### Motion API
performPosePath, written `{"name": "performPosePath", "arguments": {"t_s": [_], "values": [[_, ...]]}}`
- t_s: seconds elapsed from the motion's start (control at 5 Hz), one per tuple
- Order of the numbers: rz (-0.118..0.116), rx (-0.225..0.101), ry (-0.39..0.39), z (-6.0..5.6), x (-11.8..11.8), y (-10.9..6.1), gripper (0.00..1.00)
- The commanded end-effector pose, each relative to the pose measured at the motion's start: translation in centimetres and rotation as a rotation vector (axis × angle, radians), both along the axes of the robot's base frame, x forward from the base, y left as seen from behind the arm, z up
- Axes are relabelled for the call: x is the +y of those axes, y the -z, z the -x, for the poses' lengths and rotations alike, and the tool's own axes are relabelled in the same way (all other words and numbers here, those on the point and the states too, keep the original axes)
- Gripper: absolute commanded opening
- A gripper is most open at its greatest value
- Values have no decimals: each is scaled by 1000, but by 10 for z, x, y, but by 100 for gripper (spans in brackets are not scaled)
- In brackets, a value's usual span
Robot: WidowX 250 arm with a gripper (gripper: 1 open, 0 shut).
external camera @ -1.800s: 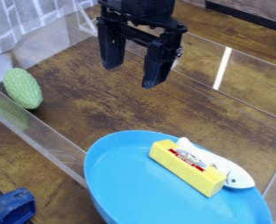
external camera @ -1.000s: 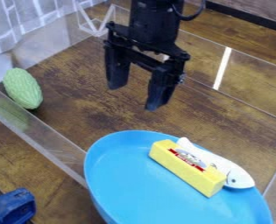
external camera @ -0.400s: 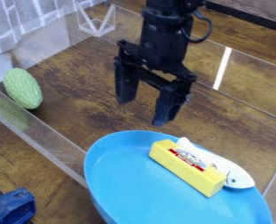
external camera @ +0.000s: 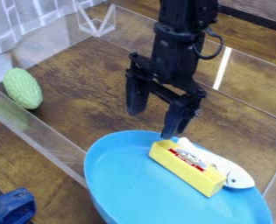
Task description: Remove the white object from inside the blue tray and put it on the table
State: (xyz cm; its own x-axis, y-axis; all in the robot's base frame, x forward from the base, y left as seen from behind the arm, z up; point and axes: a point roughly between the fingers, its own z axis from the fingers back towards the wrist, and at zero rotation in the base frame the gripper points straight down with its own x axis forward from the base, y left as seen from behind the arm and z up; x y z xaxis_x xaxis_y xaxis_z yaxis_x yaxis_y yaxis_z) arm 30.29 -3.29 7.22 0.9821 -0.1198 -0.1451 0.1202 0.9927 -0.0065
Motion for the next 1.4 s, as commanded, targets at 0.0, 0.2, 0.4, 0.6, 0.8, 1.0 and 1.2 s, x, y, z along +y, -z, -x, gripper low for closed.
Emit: {"name": "performPosePath", "arguments": {"t_s": [0.0,0.2,0.4,0.6,0.8,1.0,1.2], "values": [[7,-46,19,-8,-10,-8,100],[8,-40,17,-10,-11,-2,100],[8,-36,14,-12,-13,3,100],[8,-35,12,-16,-15,9,100],[7,-39,28,-20,-18,15,100],[5,-40,50,-22,-21,21,100],[2,-40,69,-24,-23,27,100]]}}
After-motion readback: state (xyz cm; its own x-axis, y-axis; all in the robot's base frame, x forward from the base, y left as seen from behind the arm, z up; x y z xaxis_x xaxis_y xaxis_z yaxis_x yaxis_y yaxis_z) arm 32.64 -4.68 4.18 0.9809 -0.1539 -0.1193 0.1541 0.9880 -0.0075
